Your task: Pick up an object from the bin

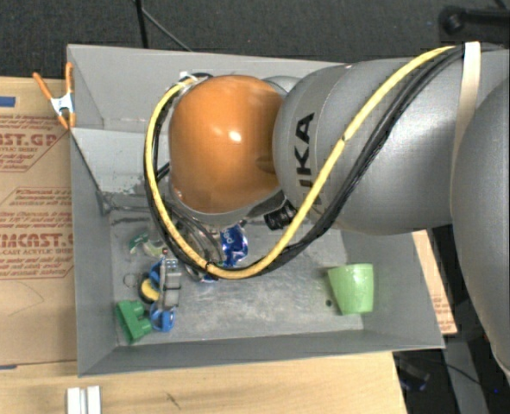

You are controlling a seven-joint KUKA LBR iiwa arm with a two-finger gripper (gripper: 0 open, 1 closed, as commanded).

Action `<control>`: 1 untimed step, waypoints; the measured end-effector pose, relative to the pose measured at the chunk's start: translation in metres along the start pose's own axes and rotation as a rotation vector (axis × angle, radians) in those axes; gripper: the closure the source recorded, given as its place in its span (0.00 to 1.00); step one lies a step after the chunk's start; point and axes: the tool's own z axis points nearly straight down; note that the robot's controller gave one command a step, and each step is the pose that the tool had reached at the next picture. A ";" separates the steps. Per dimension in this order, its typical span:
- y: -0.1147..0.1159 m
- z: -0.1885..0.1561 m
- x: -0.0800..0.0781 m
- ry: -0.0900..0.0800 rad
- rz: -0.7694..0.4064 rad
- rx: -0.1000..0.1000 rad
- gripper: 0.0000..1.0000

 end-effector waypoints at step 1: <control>0.018 0.169 0.012 -0.008 -0.073 -0.002 0.00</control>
Offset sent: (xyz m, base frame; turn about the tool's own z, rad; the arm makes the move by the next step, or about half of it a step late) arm -0.0140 0.0180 -0.1669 -0.0740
